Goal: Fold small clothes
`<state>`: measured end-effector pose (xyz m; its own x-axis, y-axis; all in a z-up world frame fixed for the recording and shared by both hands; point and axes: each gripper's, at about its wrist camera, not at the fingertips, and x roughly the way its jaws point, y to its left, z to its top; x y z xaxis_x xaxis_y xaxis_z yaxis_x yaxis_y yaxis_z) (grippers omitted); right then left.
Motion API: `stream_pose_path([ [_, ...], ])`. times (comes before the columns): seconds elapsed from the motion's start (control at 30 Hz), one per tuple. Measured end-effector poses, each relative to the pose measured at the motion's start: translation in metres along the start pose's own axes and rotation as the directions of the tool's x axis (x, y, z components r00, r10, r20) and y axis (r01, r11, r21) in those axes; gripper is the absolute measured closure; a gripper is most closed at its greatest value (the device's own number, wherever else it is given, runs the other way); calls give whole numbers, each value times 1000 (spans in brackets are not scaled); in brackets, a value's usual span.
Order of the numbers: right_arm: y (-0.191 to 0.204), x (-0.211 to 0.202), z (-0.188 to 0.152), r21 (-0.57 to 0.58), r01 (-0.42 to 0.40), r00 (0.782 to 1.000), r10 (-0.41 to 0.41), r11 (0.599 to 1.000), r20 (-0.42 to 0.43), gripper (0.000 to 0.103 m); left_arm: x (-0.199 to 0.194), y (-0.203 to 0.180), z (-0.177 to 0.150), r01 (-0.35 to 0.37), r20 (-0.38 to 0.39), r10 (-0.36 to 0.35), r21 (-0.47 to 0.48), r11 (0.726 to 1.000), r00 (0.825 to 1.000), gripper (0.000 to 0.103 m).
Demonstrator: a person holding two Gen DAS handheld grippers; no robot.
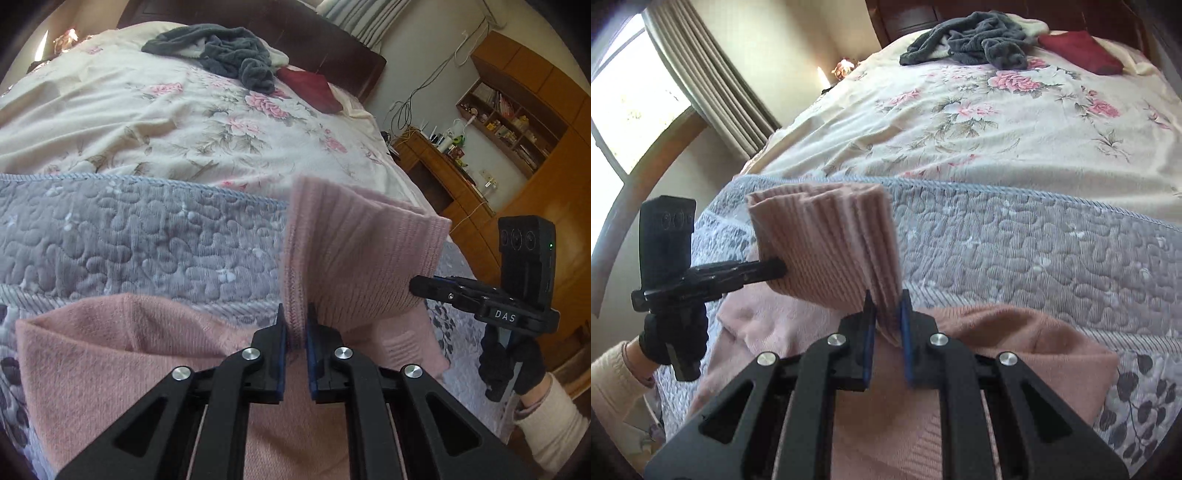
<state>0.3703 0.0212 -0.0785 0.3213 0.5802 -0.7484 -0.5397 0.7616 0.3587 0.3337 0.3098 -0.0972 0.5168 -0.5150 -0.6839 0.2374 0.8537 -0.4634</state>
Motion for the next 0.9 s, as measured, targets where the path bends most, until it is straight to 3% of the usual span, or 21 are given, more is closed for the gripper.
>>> stream_pose_path([
  [0.1, 11, 3, -30, -44, 40, 997, -43, 998, -62, 91, 1, 1, -27, -18, -73, 18, 12, 1000, 997, 91],
  [0.23, 12, -6, -71, -55, 68, 989, -75, 996, -130, 86, -11, 5, -64, 59, -155, -64, -41, 997, 986, 89],
  [0.27, 10, -11, -79, -37, 63, 988, -67, 997, -137, 83, -15, 7, -70, 74, -162, -84, -66, 995, 983, 83],
  [0.33, 6, -21, -91, 21, 23, 992, -20, 1000, -128, 81, -21, 12, -78, 94, -153, -113, -128, 987, 982, 69],
  [0.37, 3, -24, -93, 72, -6, 993, 15, 997, -119, 73, -22, 13, -80, 102, -145, -125, -158, 982, 982, 63],
  [0.4, 1, -23, -94, 129, -42, 992, 57, 991, -114, 64, -21, 14, -80, 111, -136, -137, -187, 976, 981, 62],
  [0.5, -1, -7, -93, 229, -74, 986, 105, 971, -128, 57, -10, 17, -77, 128, -122, -167, -278, 952, 978, 54],
  [0.6, -4, 17, -96, 320, -68, 976, 130, 945, -177, 56, 8, 17, -78, 127, -147, -187, -342, 931, 971, 53],
  [0.63, -6, 24, -98, 347, -82, 972, 152, 934, -180, 57, 13, 16, -79, 107, -158, -170, -344, 933, 973, 53],
  [0.67, -6, 30, -99, 366, -105, 968, 180, 925, -175, 68, 17, 16, -80, 97, -162, -161, -345, 933, 974, 55],
  [0.7, -6, 34, -100, 379, -124, 964, 202, 917, -172, 85, 21, 17, -80, 95, -163, -161, -354, 931, 973, 64],
  [0.77, -7, 34, -97, 394, -144, 963, 219, 908, -154, 91, 26, 21, -78, 119, -161, -194, -388, 914, 968, 95],
  [0.9, -7, 15, -86, 384, -194, 966, 244, 903, -85, 93, 9, 27, -66, 148, -85, -193, -377, 914, 978, 95],
])
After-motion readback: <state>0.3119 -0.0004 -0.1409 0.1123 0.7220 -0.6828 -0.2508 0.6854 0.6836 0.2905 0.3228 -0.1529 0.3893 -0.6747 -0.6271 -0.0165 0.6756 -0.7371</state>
